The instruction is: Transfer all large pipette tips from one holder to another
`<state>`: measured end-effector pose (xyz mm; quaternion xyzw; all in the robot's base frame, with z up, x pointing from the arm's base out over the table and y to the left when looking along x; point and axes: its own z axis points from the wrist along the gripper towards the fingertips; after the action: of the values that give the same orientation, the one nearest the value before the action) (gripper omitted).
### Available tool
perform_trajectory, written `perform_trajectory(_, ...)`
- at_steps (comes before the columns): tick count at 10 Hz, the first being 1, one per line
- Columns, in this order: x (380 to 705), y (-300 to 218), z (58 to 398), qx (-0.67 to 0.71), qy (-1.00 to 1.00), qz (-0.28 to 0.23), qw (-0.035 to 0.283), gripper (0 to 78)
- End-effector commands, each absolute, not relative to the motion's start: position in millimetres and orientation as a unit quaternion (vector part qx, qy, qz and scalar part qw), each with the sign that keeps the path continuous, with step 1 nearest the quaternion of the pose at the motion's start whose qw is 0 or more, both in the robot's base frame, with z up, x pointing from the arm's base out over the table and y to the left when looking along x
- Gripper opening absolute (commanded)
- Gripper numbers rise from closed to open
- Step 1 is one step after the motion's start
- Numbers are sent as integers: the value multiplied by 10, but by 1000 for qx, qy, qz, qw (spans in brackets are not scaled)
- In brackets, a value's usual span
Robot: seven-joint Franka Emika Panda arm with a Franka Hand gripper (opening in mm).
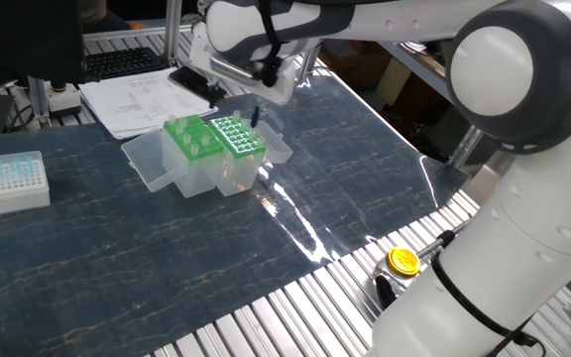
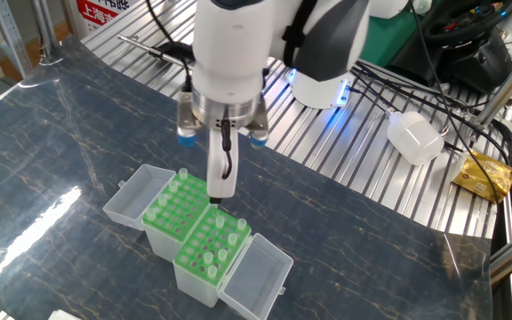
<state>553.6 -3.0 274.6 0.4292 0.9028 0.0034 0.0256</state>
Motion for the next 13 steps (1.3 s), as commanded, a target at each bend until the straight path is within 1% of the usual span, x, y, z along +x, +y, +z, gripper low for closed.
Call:
perform_trajectory(1, 5522, -130, 2682, 409, 912, 3, 28, 774)
perform_trajectory(7, 5484, -193, 2638, 365, 931, -2, 29, 774)
perform_trajectory(9, 5443, -262, 2561, 338, 941, -3, 31, 774)
perform_trajectory(13, 5454, -289, 2532, 328, 944, -3, 29, 774)
